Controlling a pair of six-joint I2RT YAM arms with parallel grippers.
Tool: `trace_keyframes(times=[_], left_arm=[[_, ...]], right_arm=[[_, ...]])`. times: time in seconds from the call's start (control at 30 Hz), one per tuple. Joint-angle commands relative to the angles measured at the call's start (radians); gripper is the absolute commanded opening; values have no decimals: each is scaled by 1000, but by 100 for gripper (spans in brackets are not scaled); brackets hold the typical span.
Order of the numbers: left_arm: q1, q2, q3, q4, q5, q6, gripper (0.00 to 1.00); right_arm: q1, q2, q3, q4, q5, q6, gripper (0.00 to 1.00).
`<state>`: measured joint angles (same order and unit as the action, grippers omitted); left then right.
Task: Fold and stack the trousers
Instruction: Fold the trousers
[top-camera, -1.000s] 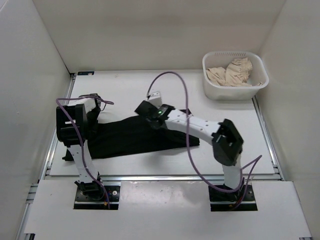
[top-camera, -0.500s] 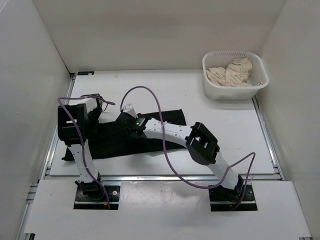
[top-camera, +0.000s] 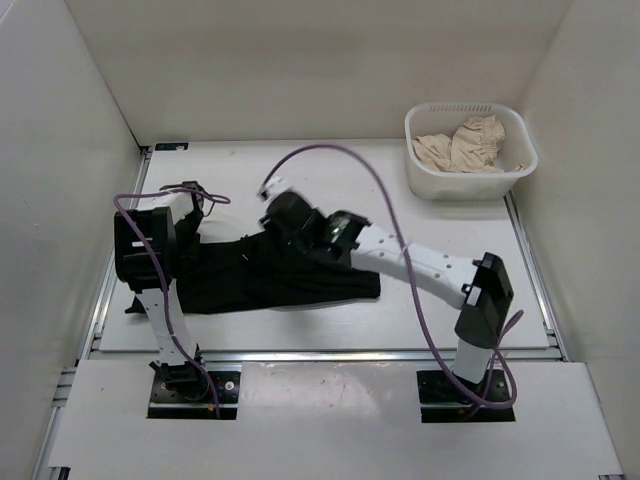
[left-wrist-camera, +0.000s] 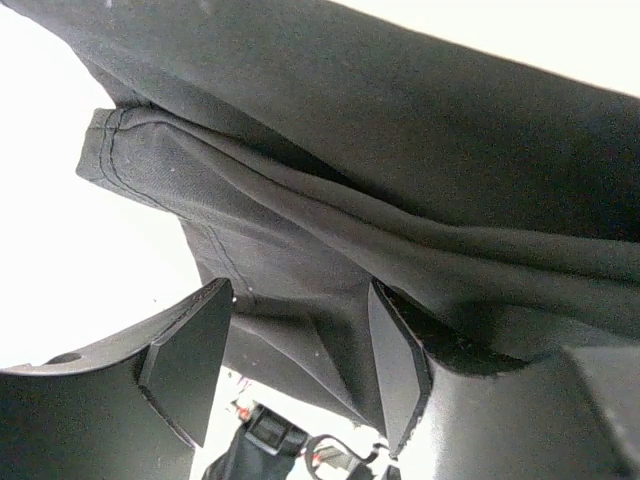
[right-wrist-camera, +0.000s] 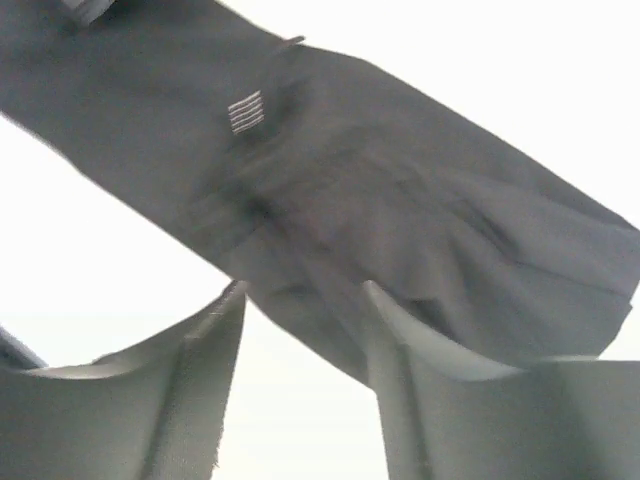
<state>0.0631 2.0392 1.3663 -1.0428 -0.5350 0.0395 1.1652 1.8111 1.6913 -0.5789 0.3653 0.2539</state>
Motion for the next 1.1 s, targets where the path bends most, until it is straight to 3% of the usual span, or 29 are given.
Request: trace_keyframes(times=[0.0,0.07,0.17,0.3,0.43,0.57,0.67,0.83,0.9,1.0,1.03,1.07], left_arm=[[4,-36,24,93,99,-39,69],[4,-47,46,66,99,-39,69],[4,-108,82,35,110,-39,69],[4,-165,103,11,136,-39,72],[4,-151,56,10,118,-39,75],[24,-120,37,10,139,-39,75],[34,-120,37,20,150,-39,75],[34,-120,37,20,150,-39,75],[34,-120,37,20,150,-39,75],[34,-120,28,20,150,-39,75],[34,-120,28,20,150,-39,75],[34,-120,28,20,150,-39,75]], right_arm=[[-165,22,-91,14,-75,116,46],[-222,33,-137,65,-201,105,45],[-219,69,-137,105,-293,-6,63],[-126,91,-128,105,-270,-146,75],[-59,141,-90,105,-197,-180,80],[-50,247,59,50,-51,-180,80],[-50,333,145,14,90,-139,73],[-50,381,154,54,93,-148,71],[-50,408,182,54,93,-148,66],[-50,409,209,54,93,-148,32],[-41,409,209,38,83,-148,13],[-41,375,220,28,83,-139,7]])
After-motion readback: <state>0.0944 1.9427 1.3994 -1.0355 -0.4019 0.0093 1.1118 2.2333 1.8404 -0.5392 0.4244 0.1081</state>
